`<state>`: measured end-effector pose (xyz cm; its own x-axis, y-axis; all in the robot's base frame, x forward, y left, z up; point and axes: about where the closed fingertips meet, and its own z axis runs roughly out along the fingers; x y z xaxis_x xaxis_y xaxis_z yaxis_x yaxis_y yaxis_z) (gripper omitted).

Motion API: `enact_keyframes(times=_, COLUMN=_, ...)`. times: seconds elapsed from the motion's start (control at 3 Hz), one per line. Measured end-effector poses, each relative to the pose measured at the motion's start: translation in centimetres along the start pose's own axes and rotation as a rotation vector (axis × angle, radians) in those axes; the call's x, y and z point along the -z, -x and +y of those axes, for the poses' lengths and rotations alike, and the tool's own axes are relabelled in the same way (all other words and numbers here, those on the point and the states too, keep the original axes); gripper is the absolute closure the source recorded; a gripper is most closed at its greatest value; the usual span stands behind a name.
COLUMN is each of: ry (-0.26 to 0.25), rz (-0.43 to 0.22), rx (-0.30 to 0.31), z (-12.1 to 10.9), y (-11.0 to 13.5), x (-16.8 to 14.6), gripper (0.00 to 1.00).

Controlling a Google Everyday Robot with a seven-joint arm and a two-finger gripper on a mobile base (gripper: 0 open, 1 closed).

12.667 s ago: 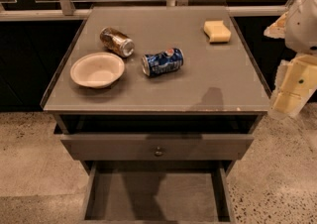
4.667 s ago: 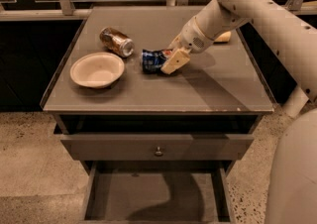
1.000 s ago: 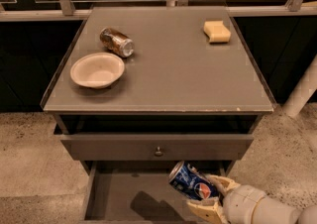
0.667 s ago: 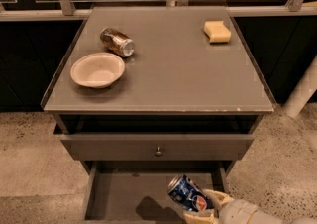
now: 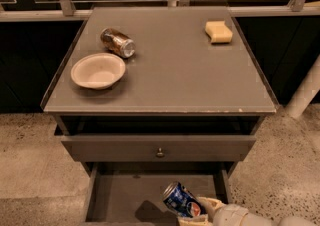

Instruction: Place pepsi can into middle drawer

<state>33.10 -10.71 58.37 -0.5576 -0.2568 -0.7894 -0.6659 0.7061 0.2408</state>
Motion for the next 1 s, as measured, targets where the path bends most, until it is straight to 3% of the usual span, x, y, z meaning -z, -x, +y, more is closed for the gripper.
enact_keyframes(times=0.33, ry=-0.036, rz=0.004, rx=-0.068, z=-2.4, y=-1.9, x=-0.7, gripper=1.0)
enact_keyframes(times=1.0, ry=-0.031, rz=0.039, rx=-0.225, z=-9.1, y=-6.9, x=-4.4, gripper=1.0)
